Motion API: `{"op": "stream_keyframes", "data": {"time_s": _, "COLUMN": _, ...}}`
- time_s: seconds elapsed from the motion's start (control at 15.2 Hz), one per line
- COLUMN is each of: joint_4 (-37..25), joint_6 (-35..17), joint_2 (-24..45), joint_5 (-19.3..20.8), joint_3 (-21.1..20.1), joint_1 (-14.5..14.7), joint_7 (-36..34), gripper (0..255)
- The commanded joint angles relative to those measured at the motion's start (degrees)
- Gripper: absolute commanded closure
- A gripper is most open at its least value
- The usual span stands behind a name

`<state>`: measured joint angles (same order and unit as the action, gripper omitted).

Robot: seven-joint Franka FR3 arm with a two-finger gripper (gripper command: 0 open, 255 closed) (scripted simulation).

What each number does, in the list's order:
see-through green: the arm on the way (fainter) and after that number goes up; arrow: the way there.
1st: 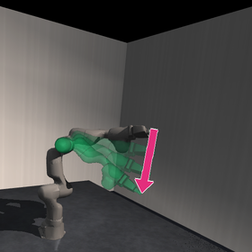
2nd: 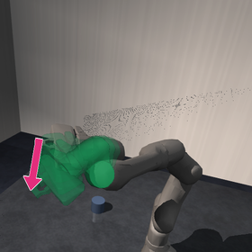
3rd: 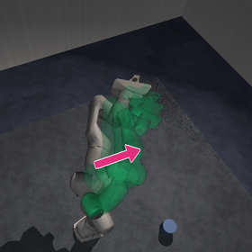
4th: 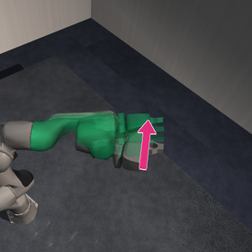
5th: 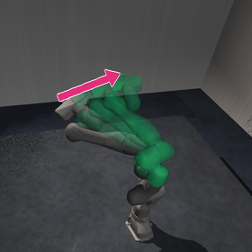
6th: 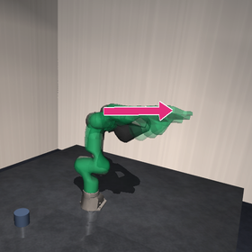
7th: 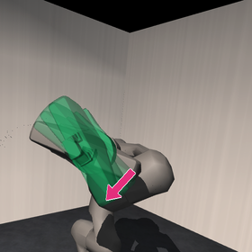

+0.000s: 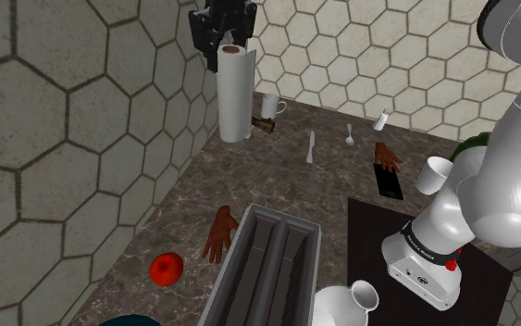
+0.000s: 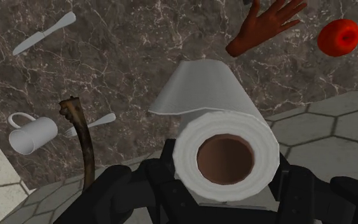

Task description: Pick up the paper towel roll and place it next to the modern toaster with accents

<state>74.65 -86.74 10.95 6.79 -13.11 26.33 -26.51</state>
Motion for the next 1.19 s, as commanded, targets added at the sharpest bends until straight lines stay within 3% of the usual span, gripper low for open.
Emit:
{"op": "stream_keyframes", "data": {"time_s": 0.0, "joint_4": -2.5, "joint_6": 1.0, "joint_2": 1.8, "joint_5": 0.7, "joint_3": -1.1, "joint_1": 2.0, "joint_7": -2.9, "gripper": 255}}
{"op": "stream_keyframes", "data": {"time_s": 0.53, "joint_4": -19.2, "joint_6": 7.4, "joint_2": 13.4, "joint_5": 5.0, "joint_3": -4.1, "joint_1": 11.5, "joint_7": -12.7, "gripper": 255}}
{"op": "stream_keyframes", "data": {"time_s": 0.73, "joint_4": -32.1, "joint_6": 12.6, "joint_2": 21.4, "joint_5": 7.5, "joint_3": -4.2, "joint_1": 16.9, "joint_7": -15.4, "gripper": 255}}
{"op": "stream_keyframes", "data": {"time_s": 0.79, "joint_4": -41.3, "joint_6": 16.5, "joint_2": 26.6, "joint_5": 8.9, "joint_3": -3.8, "joint_1": 19.9, "joint_7": -15.8, "gripper": 255}}
{"op": "stream_keyframes", "data": {"time_s": 0.92, "joint_4": -31.8, "joint_6": 11.5, "joint_2": 22.3, "joint_5": 7.6, "joint_3": -4.2, "joint_1": 17.9, "joint_7": -16.5, "gripper": 255}}
{"op": "stream_keyframes", "data": {"time_s": 1.12, "joint_4": -23.8, "joint_6": 6.9, "joint_2": 19.0, "joint_5": 6.7, "joint_3": -4.7, "joint_1": 16.3, "joint_7": -17.1, "gripper": 255}}
